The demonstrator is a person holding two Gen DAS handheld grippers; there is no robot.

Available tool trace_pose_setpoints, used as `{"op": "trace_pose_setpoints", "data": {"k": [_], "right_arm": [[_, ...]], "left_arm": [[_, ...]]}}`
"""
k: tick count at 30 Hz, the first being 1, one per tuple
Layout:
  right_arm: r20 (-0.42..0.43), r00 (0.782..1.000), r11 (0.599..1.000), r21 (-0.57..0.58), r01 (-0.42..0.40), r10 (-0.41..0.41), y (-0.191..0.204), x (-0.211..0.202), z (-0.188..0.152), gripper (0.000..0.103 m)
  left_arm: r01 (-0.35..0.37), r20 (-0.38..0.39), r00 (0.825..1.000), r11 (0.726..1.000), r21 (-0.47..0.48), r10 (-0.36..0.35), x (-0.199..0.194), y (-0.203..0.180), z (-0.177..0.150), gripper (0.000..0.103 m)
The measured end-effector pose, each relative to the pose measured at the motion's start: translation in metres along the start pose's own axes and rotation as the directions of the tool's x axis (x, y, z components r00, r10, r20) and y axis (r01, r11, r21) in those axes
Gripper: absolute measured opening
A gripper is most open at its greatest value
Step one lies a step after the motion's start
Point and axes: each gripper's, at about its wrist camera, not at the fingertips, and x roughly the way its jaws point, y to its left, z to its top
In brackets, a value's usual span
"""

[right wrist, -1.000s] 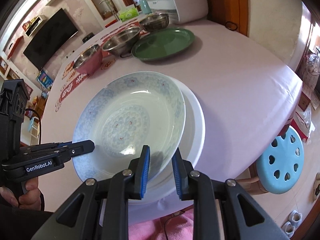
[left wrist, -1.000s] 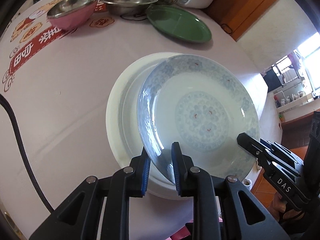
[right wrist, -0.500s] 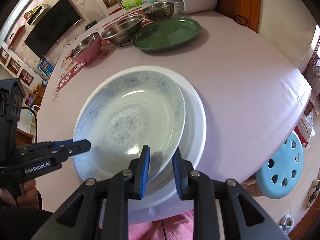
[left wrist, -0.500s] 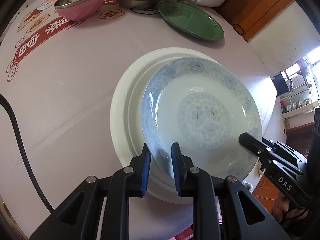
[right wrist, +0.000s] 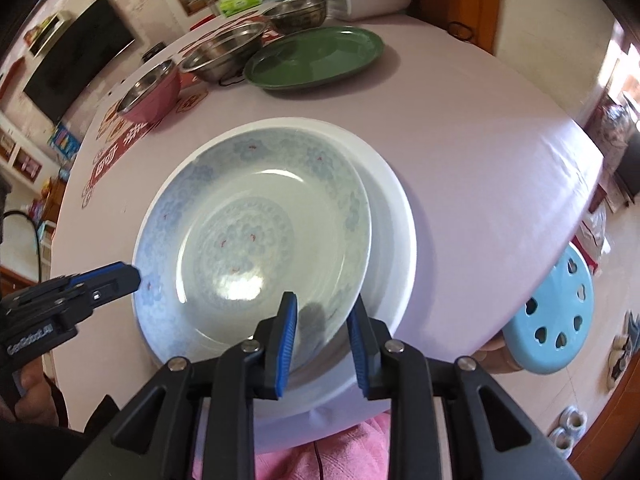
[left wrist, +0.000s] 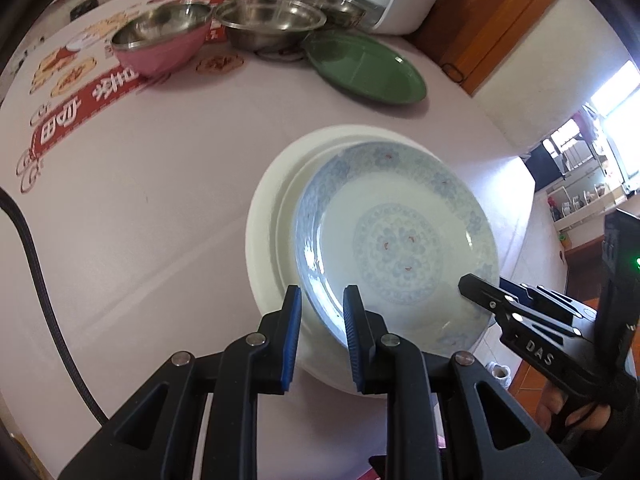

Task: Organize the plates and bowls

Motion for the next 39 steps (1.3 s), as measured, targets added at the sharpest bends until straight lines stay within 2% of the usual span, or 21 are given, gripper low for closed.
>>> {"op": "trace_pose_setpoints", "data": {"k": [4, 13, 18, 20, 27, 39], "right_arm": [[0.020, 1.000, 0.999, 0.041, 0.011, -0.011, 0.002, -0.004, -0.004, 0.031], [0.045, 0.998, 0.993, 0.106, 0.049, -0.054, 0.007, -0.008, -0.011, 0.033], [0.063, 0.995, 0.992, 0.100, 0.075, -0.082, 0.014, -0.009, -0.008, 0.045], [0.069, 0.993, 0.992, 0.095, 0.086, -0.093, 0.016, -0.009, -0.007, 0.046], [0.137, 0.987, 0.996, 0.034, 0.082, -0.086, 0.018, -0.020, 0.004, 0.047], [0.113, 0.993, 0.986, -0.164, -0.001, 0.020, 0.000, -0.020, 0.047, 0.050]], "left_arm": [[0.001, 0.010, 1.000, 0.999, 0.032, -0.002, -0.007, 0.006, -0.001, 0.020], [0.006, 0.034, 0.999, 0.999, 0.032, -0.007, -0.025, 0.030, -0.006, 0.020], [0.004, 0.063, 0.998, 1.000, 0.013, -0.004, -0.037, 0.041, -0.008, 0.021], [0.010, 0.067, 0.998, 1.000, 0.000, -0.010, -0.042, 0.045, -0.007, 0.022], [-0.013, 0.083, 0.996, 1.000, -0.013, 0.014, -0.050, 0.040, -0.003, 0.024], [-0.073, 0.147, 0.985, 0.989, -0.128, 0.092, -0.061, 0.006, 0.029, 0.030]]}}
